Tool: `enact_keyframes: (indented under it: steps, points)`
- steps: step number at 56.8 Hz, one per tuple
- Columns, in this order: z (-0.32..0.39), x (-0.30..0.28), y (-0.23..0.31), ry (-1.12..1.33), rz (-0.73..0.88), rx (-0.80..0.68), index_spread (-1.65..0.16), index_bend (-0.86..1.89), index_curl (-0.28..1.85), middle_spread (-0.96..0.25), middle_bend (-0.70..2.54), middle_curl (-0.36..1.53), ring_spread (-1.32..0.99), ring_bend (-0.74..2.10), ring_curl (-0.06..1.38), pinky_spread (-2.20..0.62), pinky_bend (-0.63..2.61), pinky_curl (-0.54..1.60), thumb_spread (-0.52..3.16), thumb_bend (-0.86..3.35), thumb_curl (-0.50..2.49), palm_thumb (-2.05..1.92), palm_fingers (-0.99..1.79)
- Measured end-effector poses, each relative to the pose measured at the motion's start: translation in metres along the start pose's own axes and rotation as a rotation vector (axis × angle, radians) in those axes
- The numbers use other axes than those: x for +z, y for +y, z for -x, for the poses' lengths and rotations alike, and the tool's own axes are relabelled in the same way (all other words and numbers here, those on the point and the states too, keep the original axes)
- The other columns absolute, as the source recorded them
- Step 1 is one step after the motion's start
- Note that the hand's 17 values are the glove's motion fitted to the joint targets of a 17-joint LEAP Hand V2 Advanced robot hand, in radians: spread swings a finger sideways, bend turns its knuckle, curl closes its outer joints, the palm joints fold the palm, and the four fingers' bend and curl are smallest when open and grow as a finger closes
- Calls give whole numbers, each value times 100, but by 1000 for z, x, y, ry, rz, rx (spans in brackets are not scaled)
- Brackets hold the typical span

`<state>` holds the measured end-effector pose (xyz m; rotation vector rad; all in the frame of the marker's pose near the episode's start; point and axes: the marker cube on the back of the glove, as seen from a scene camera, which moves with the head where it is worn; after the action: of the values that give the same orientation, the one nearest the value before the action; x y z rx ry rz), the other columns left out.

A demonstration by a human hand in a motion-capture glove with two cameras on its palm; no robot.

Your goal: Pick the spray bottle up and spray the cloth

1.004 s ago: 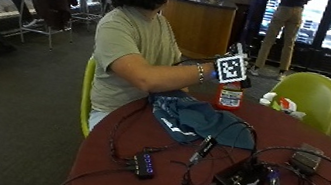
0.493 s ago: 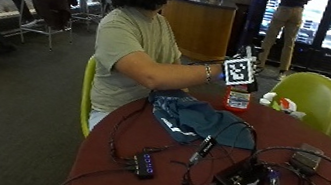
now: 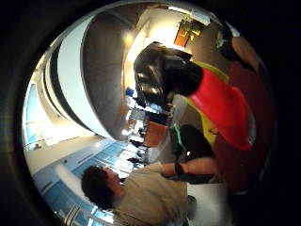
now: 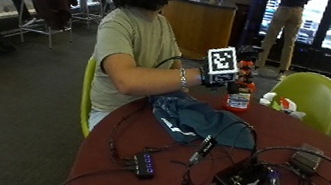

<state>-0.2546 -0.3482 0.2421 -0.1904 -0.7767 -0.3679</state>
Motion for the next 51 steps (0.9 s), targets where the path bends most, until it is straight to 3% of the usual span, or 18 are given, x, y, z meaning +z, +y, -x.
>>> enact_keyframes:
  steps: [13, 31, 51]
  points:
    - [-14, -61, 90, 179, -11, 24, -34, 17, 42, -1, 26, 39, -5, 27, 35, 20, 15, 26, 104, -4, 52, 59, 48]
    - [-24, -132, 217, 487, -15, 184, -39, 17, 36, -3, 20, 36, -7, 23, 33, 20, 17, 26, 109, -3, 43, 53, 38]
    - [-34, -159, 290, 530, -39, 243, -42, 19, 34, -5, 19, 34, -9, 23, 33, 20, 16, 26, 111, -1, 39, 55, 37]
